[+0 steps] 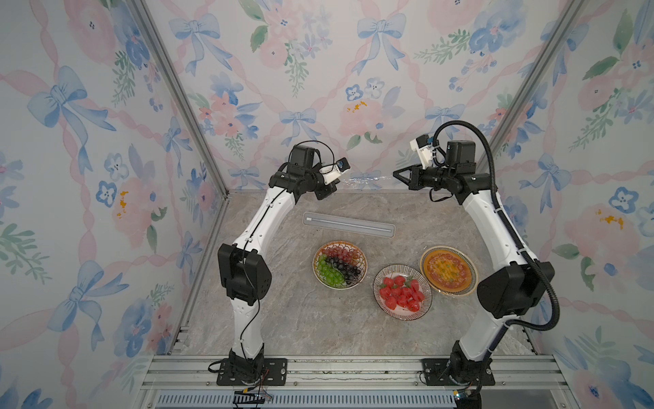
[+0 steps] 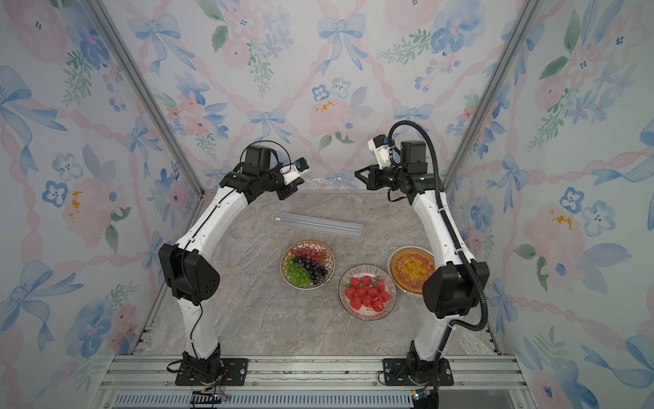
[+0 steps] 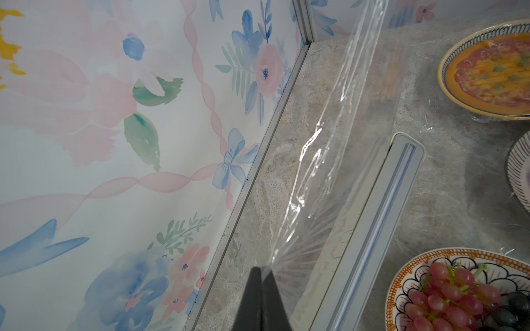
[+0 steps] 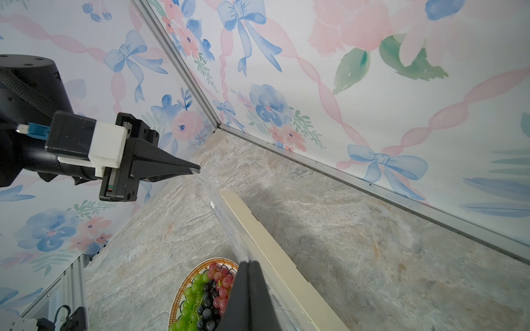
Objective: Wrap the plate with plastic wrap
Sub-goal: Pull the plastic wrap from the plastic wrap cutting box.
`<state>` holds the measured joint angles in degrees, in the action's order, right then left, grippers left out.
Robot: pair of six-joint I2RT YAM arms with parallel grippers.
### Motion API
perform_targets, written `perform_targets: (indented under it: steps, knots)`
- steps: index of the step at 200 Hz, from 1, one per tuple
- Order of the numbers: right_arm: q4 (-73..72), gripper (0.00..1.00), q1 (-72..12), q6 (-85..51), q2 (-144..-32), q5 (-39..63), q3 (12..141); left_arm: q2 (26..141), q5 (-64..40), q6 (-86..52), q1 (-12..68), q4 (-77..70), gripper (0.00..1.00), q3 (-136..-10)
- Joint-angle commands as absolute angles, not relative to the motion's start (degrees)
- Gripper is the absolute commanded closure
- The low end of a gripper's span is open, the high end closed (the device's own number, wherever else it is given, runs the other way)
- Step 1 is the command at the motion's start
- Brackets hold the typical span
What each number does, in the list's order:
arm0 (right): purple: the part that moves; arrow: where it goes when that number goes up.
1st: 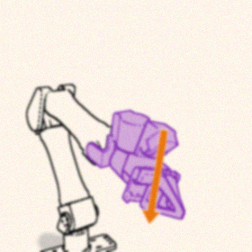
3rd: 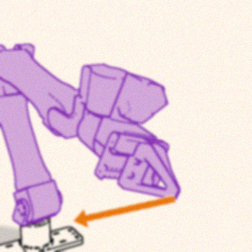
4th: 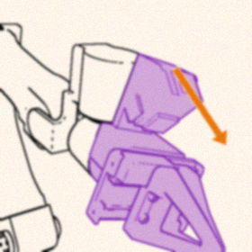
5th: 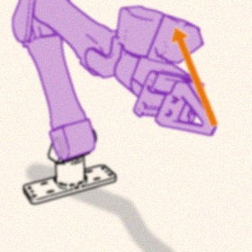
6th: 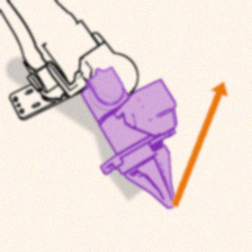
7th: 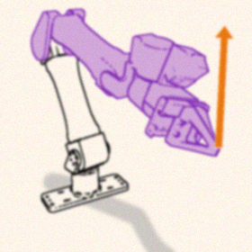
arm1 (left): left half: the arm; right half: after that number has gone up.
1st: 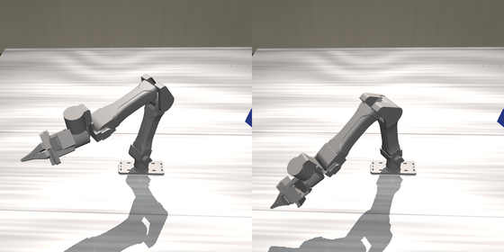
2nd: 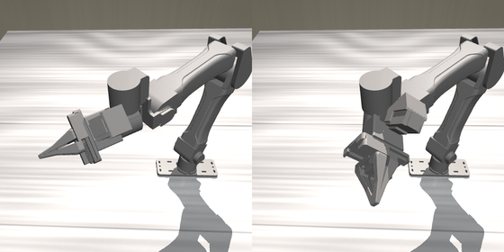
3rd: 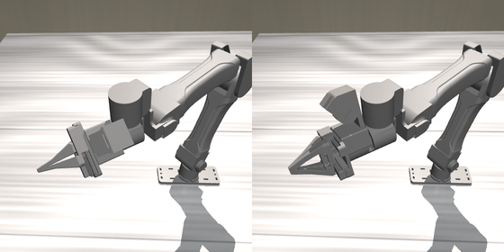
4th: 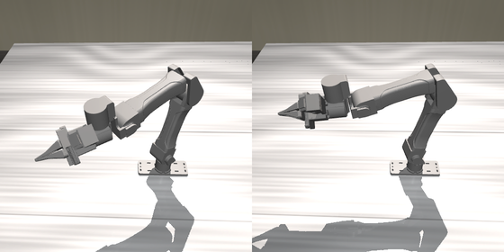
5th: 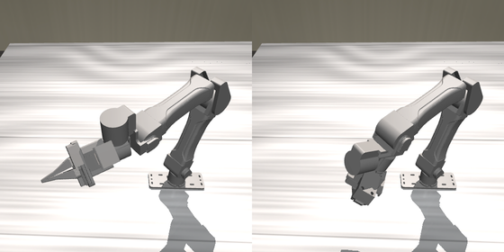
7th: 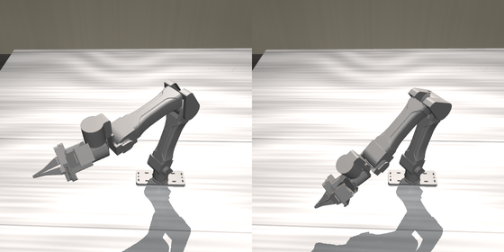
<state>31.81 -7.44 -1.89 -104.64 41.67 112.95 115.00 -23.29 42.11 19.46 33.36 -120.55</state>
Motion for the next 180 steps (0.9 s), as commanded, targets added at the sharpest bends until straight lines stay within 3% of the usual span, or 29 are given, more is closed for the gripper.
perform_targets:
  steps: [1,180]
  knots:
    - [29.60,1.00,-7.48,-2.60,-105.62,43.13,115.44,111.53,-23.47,41.15,19.16,31.11,1.00,-122.95]
    - [29.02,1.00,-8.35,-3.86,-106.30,42.25,117.25,111.23,-22.76,41.14,18.81,31.63,1.00,-123.18]
